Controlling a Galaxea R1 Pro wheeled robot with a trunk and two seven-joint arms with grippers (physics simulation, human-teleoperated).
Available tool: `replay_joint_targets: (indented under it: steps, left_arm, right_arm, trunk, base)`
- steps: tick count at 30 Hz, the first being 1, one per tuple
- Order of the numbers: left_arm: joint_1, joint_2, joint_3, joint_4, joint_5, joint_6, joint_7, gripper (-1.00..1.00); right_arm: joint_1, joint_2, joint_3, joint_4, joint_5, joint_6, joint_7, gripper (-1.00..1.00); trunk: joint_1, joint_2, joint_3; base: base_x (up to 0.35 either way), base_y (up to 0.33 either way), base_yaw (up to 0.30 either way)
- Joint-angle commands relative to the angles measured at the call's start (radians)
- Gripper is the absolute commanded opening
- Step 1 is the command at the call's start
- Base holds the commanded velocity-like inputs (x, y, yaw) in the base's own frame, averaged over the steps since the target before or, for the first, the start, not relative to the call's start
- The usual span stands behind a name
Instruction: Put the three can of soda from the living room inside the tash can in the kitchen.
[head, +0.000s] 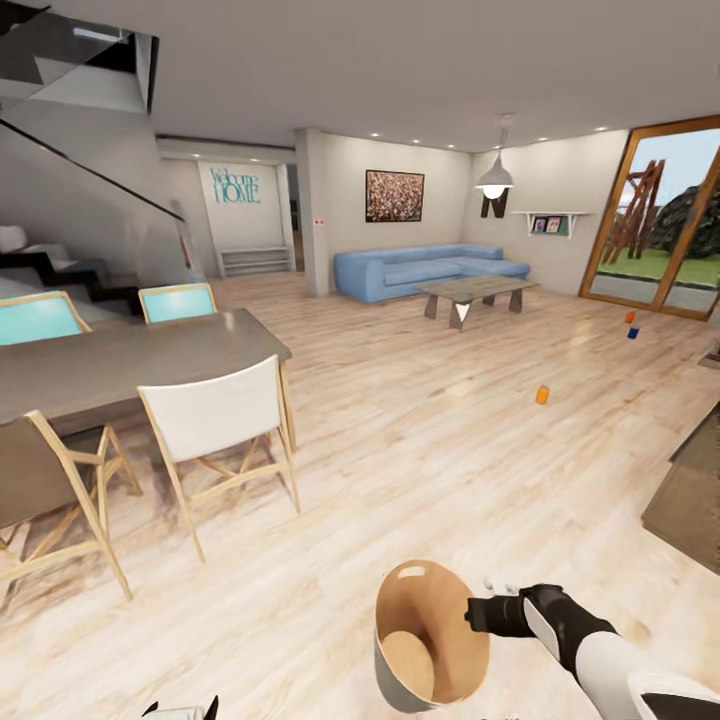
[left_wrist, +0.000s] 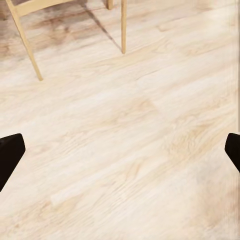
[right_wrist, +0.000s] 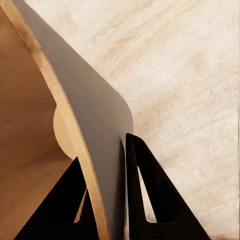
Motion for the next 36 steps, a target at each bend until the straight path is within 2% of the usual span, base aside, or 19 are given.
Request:
replay_joint_targets:
  steps: [1, 6, 12, 16, 20, 26, 36]
  left_arm:
    - [0.001, 0.0, -0.002, -0.003, 0.001, -0.001, 0.0, 1.0]
    - [0.003, 0.0, -0.005, -0.006, 0.0, -0.002, -0.001, 1.0]
    - [0.004, 0.0, -0.006, -0.009, 0.0, -0.003, -0.001, 1.0]
    - [0.004, 0.0, -0.006, -0.009, 0.0, -0.003, -0.001, 1.0]
    - [0.004, 0.0, -0.006, -0.009, 0.0, -0.003, -0.001, 1.0]
    - [0.004, 0.0, -0.006, -0.009, 0.0, -0.003, -0.001, 1.0]
    - [0.004, 0.0, -0.006, -0.008, 0.0, -0.003, -0.001, 1.0]
  right_arm:
    - [-0.001, 0.0, -0.017, -0.005, -0.02, 0.024, 0.006, -1.0]
    - [-0.001, 0.001, -0.018, -0.009, -0.02, 0.051, 0.006, -1.0]
    - [-0.001, 0.002, -0.019, -0.012, -0.02, 0.058, 0.007, -1.0]
    - [-0.001, 0.002, -0.061, -0.012, -0.019, 0.054, 0.006, -1.0]
    - [-0.001, 0.002, -0.084, -0.013, -0.018, 0.052, 0.005, -1.0]
    - [-0.001, 0.004, -0.089, -0.013, -0.017, 0.051, 0.001, -1.0]
    - [-0.001, 0.001, -0.091, -0.014, -0.017, 0.051, 0.001, -1.0]
  trunk:
    - [0.0, 0.0, 0.0]
    - [0.0, 0.0, 0.0]
    - [0.0, 0.0, 0.0]
    - [0.0, 0.0, 0.0]
    - [0.0, 0.0, 0.001]
    - [0.0, 0.0, 0.003]
    - [0.0, 0.0, 0.002]
  base:
    - [0.0, 0.0, -0.155]
    - [0.079, 0.0, -0.203]
    - [0.268, 0.0, -0.241]
    - [0.316, 0.0, -0.249]
    - [0.321, 0.0, -0.25]
    - [0.323, 0.0, -0.212]
    - [0.323, 0.0, -0.059]
